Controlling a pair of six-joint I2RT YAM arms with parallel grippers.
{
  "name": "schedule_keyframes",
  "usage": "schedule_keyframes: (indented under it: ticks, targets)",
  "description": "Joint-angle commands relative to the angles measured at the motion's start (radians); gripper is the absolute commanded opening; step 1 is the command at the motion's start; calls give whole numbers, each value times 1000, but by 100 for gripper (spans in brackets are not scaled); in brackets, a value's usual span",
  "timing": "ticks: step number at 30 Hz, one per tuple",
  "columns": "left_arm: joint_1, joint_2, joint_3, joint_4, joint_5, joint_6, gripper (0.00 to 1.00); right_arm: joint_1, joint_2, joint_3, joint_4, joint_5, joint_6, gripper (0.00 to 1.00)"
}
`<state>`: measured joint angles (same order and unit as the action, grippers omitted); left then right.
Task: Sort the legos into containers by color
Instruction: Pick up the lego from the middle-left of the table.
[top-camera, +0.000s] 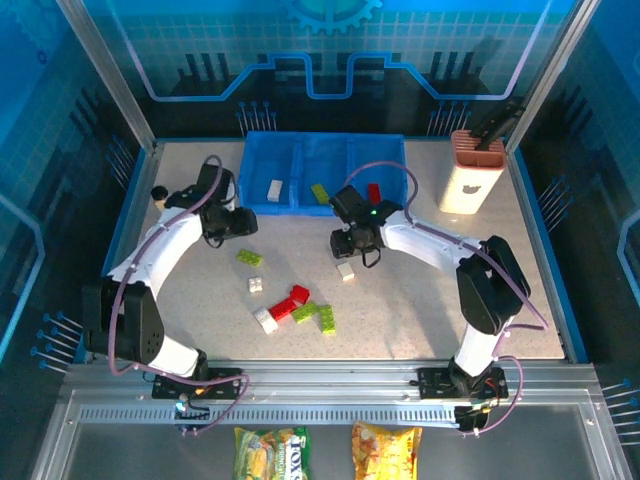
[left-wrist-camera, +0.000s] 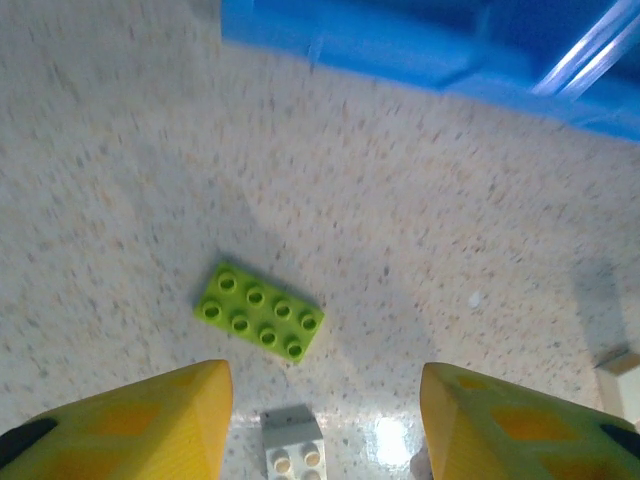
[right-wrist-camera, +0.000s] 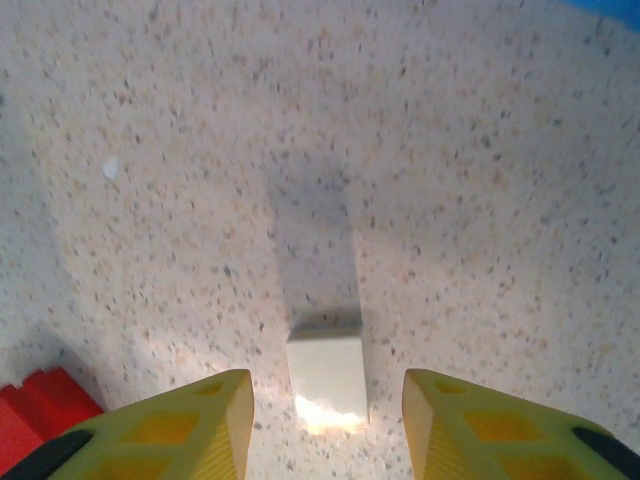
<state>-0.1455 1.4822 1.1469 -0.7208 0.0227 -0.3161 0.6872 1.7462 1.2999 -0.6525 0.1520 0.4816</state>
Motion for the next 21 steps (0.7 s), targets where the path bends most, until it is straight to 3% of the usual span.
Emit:
schedule_keyframes:
  ticks: [1,13,21]
  targets:
    - [-36,10,-65,3,-18,-86,54,16,-56,-49,2,-18,21,44]
    - [-183,-18,-260,40,-39,-234,56,62,-129,-144,-35,-15,49,44]
    - [-209,-17,-348,85,-50,-275,56,66,-152,-157,-55,-12,58,45]
